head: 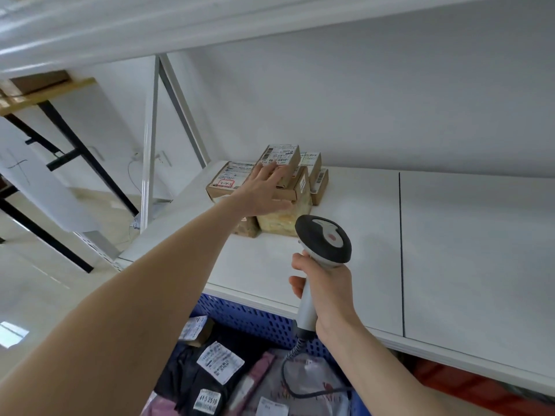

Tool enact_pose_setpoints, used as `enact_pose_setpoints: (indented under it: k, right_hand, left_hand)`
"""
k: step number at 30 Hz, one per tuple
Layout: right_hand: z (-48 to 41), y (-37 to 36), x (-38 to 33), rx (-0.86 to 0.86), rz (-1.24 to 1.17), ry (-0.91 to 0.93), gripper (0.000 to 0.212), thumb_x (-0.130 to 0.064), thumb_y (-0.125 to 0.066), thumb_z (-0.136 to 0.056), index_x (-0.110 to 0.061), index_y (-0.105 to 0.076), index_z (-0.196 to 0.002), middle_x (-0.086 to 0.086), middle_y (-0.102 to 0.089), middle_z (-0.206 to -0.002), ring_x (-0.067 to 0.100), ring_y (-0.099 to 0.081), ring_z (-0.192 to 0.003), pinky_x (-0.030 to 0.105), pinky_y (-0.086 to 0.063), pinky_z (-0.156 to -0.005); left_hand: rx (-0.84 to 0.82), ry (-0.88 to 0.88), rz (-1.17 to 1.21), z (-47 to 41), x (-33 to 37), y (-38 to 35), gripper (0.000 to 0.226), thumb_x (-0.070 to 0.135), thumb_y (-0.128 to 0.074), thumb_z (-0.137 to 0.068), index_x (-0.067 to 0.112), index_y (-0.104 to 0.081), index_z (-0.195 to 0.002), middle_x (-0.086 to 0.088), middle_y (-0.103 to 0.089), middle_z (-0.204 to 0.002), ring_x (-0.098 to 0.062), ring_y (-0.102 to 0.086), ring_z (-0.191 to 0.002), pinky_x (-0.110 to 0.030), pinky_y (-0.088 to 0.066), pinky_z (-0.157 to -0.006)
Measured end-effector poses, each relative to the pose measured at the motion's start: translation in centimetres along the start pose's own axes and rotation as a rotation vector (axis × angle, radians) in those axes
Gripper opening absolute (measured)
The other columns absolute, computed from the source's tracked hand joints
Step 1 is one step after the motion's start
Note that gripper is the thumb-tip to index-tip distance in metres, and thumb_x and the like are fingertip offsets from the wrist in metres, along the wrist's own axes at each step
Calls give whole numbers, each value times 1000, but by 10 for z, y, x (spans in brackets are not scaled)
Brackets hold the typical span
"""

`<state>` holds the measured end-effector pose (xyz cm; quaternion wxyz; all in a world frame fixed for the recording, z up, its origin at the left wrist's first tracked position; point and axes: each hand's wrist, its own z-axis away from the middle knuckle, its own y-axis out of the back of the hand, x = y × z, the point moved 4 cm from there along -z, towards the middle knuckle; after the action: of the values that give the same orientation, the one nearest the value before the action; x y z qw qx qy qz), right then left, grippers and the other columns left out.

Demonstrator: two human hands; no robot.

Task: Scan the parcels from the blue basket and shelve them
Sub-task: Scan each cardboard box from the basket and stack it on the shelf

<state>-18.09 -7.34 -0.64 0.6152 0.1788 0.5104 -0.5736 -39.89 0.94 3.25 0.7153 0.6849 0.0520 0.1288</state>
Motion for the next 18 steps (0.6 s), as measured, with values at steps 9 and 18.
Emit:
enact_pose_setpoints:
  k: [9, 18]
  right_hand:
    - [-1, 0, 0, -3, 8, -21, 8, -6, -71, -80, -11, -65, -82, -10, -63, -51, 9, -61, -51, 25, -53, -59]
    - [14, -7, 27, -59, 145, -71, 8, -14, -69, -84, -7, -66, -85, 8, -71, -79, 14, -62, -56, 27, -52, -60]
  left_hand:
    - [133, 4, -19, 16, 1, 1, 87, 52, -57, -86, 34, -4, -153, -4, -1, -161, -27, -3, -148, -53, -8, -118]
    - [192, 75, 132, 134, -16, -37, 74, 37, -60, -90, 19, -23, -151, -4, -25, -155, -29, -48, -124, -39, -41, -96]
